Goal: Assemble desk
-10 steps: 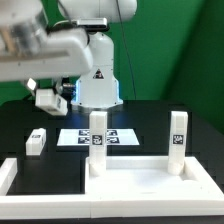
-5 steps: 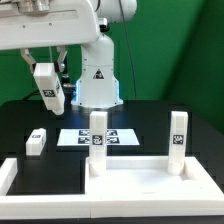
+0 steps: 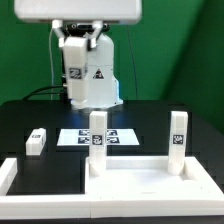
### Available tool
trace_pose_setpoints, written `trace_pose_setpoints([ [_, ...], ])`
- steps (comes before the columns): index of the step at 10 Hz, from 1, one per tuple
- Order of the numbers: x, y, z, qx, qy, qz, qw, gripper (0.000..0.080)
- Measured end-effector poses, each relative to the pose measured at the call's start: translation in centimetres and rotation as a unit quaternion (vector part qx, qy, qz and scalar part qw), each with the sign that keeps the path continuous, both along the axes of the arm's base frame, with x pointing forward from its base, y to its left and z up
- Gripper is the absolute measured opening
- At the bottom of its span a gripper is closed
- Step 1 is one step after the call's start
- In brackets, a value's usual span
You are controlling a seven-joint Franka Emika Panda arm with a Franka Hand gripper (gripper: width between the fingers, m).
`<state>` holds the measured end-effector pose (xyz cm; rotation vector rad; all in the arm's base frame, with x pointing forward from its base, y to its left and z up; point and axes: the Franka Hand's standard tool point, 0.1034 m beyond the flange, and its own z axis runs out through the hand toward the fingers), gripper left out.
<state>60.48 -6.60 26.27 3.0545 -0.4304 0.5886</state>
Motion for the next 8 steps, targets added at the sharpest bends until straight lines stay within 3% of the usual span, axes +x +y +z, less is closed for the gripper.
trace_pose_setpoints([
  [1, 0.8, 2.3, -0.3, 0.012, -0.048, -0.032, 0.998, 0.0287],
  [2, 1.2, 5.6, -1.5, 0.024, -0.062, -0.048, 0.997, 0.0287],
  [3, 0.7, 7.8, -2.9, 0.031, -0.083, -0.041, 0.995, 0.0287],
  [6, 0.4, 8.0, -3.1, 0.033, -0.099, -0.038, 0.994, 0.0287],
  [8, 0.6, 10.1, -4.2, 0.034, -0.091, -0.026, 0.995, 0.0287],
])
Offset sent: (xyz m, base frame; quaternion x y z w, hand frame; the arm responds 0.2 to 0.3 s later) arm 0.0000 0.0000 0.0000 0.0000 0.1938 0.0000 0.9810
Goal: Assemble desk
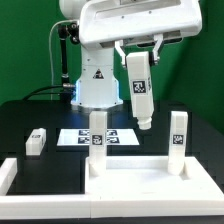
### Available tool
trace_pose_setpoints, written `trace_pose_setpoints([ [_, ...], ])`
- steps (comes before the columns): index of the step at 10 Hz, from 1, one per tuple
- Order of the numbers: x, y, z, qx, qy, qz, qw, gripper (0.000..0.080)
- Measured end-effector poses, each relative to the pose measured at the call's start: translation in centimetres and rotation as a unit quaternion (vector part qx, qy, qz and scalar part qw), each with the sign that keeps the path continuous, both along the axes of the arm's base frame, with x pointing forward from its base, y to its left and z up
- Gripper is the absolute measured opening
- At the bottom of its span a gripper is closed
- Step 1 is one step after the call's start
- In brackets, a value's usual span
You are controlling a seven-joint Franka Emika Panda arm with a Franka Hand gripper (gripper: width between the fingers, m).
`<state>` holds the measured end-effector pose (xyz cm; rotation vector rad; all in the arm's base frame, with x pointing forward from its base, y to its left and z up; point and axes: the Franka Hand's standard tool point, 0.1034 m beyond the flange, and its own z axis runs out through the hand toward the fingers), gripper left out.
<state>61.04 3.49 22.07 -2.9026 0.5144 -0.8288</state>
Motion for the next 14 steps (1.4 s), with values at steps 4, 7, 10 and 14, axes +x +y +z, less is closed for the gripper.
trace_pose_setpoints([
  [4, 3.0, 4.8, -2.2, 0.029, 0.012, -0.031, 0.999, 0.0287],
  [7, 2.9, 4.6, -2.2, 0.028, 0.013, -0.029, 0.999, 0.0287],
  [10, 2.0, 5.0, -3.1, 0.052, 0.047, -0.072, 0.995, 0.0287],
  [14, 1.7, 7.1, -4.8, 0.089, 0.026, -0.131, 0.987, 0.0287],
])
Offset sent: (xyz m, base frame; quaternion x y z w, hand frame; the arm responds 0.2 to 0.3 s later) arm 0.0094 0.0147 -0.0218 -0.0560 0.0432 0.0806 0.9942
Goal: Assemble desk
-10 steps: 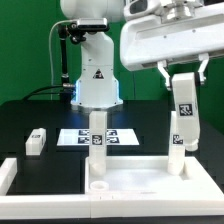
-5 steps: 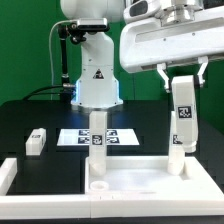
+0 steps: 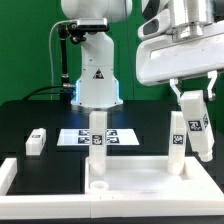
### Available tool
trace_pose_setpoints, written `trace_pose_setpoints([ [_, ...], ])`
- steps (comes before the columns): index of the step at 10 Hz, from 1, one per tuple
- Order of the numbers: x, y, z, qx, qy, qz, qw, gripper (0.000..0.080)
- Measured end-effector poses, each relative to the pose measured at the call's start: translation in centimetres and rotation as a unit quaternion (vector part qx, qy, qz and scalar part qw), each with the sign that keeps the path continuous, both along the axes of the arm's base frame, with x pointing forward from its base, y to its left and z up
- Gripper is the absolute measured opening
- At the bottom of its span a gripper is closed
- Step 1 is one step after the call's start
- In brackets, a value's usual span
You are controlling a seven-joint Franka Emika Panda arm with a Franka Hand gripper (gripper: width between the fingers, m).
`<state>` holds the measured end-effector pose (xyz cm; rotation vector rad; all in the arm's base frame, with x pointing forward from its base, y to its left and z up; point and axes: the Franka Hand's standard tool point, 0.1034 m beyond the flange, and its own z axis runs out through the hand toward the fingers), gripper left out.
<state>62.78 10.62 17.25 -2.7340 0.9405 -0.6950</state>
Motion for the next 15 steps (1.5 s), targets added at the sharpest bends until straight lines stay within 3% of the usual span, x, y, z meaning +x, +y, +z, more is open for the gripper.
trace_pose_setpoints([
  [3, -0.2, 0.0, -0.3, -0.004, 0.01, 0.007, 1.0, 0.0287],
  [4, -0.8, -0.6, -0.9, -0.017, 0.031, 0.026, 0.999, 0.0287],
  [5, -2.6, -3.1, -2.0, -0.03, 0.104, 0.037, 0.993, 0.0287],
  [6, -3.2, -5.0, -1.4, -0.04, 0.151, 0.036, 0.987, 0.0287],
  [7, -2.6, -5.9, -0.6, -0.067, 0.149, 0.055, 0.985, 0.0287],
  [8, -2.5, -5.9, -0.8, -0.08, 0.15, 0.069, 0.983, 0.0287],
  [12, -2.5, -5.5, -1.0, -0.076, 0.151, 0.057, 0.984, 0.0287],
  [14, -1.6, -2.9, 0.5, -0.103, 0.139, 0.065, 0.983, 0.0287],
  [15, -1.5, -2.0, 1.1, -0.133, 0.142, 0.076, 0.978, 0.0287],
])
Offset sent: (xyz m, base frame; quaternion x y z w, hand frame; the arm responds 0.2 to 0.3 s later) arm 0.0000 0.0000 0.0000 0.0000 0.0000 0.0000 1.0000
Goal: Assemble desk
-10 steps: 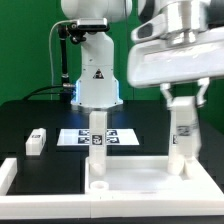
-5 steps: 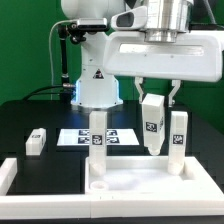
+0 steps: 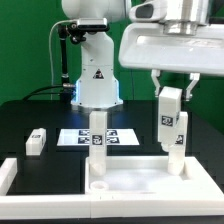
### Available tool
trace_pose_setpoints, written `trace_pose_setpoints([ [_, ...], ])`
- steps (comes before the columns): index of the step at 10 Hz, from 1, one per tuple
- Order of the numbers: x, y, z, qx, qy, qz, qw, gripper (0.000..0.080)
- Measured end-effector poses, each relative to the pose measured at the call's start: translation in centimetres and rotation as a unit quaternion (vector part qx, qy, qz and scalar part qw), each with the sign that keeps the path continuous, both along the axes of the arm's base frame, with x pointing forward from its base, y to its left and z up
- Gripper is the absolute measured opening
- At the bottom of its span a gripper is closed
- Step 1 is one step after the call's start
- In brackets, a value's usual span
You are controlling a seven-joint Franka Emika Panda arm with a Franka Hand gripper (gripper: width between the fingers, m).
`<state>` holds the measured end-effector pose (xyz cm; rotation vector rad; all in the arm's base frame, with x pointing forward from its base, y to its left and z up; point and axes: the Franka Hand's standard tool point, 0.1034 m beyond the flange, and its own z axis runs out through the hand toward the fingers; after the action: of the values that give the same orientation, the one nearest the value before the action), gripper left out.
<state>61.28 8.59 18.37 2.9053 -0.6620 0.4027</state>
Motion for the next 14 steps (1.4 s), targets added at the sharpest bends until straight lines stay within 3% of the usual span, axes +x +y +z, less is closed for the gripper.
trace_pose_setpoints([
  [1, 0.2, 0.8, 0.4, -0.008, -0.006, 0.012, 1.0, 0.0287],
  [5, 0.1, 0.7, -0.1, -0.002, -0.004, 0.006, 1.0, 0.0287],
  [8, 2.0, 3.1, -0.6, -0.005, -0.044, -0.026, 0.999, 0.0287],
  [10, 2.4, 4.2, -0.3, -0.015, -0.046, -0.031, 0.998, 0.0287],
  [14, 2.4, 4.3, -0.6, -0.013, -0.046, -0.029, 0.998, 0.0287],
])
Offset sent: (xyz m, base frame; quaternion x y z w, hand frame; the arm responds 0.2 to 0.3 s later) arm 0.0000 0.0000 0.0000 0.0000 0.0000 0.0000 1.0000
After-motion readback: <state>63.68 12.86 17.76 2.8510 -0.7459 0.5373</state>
